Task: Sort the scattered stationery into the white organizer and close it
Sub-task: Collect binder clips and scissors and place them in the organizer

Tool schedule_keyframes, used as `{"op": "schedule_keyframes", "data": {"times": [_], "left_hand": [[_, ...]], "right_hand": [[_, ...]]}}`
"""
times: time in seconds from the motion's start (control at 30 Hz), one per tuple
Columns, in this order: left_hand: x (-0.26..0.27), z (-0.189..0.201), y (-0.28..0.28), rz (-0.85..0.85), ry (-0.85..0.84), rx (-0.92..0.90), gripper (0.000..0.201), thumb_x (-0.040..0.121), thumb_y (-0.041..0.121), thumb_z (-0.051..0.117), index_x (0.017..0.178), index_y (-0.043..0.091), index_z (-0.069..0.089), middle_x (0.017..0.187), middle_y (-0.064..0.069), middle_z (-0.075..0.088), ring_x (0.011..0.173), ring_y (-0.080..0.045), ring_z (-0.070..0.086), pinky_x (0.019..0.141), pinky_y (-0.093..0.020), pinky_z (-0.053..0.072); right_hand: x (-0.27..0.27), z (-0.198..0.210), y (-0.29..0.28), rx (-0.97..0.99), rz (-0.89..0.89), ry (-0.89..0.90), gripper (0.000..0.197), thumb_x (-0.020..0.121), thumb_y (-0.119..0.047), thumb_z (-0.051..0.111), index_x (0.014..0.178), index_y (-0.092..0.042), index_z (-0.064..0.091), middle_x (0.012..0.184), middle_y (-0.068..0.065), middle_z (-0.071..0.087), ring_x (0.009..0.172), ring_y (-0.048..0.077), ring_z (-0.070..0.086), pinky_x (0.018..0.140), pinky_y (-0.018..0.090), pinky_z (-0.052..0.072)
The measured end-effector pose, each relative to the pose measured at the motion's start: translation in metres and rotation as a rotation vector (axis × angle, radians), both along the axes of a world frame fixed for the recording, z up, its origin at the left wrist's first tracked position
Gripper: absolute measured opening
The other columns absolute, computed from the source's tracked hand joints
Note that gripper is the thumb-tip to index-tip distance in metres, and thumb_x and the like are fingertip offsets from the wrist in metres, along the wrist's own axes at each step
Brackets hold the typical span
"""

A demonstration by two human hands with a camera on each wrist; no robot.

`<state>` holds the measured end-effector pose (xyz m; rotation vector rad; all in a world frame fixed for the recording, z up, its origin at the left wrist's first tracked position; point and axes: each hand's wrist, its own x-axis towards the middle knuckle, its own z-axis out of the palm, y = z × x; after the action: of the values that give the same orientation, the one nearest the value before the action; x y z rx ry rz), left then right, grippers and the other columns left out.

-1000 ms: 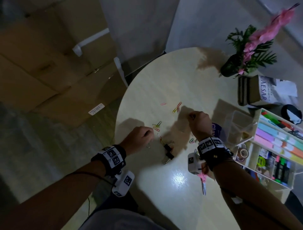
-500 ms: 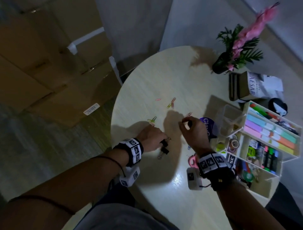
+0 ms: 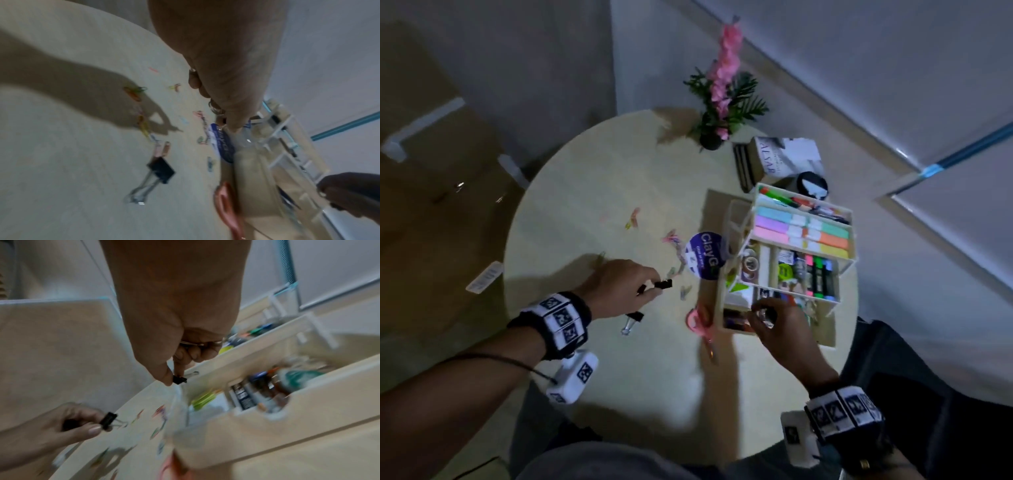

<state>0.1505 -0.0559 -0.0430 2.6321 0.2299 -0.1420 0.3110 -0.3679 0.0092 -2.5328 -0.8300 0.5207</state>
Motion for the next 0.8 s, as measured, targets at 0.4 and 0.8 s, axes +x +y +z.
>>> {"op": "schedule_keyframes", "data": {"times": [0.4,0.8], "left_hand": [[0.117,0.051,-0.179,-0.153,0.061,-0.172,0.023,0.100,0.045,0.061,0.097,0.025,0.072,0.074,0.013,0.059,0.068,-0.010,0.055,0.058,-0.027,0.035],[0.181,0.020,-0.270,-0.132,0.263,-0.107,0.024,0.095,0.043,0.066,0.087,0.021,0.069,0.082,-0.001,0.067,0.073,-0.020,0.061,0.055,-0.028,0.039]], "right_hand": [[0.090,-0.051,-0.089,-0.497,-0.004,0.056,0.040,0.098,-0.042,0.062,0.121,-0.009,0.066,0.118,0.015,0.070,0.107,0.036,0.069,0.081,0.035,0.053],[0.107,-0.047,-0.121,-0.417,0.259,0.155,0.029,0.102,-0.028,0.053,0.126,-0.018,0.067,0.121,0.013,0.070,0.113,0.033,0.067,0.088,0.038,0.055]]}}
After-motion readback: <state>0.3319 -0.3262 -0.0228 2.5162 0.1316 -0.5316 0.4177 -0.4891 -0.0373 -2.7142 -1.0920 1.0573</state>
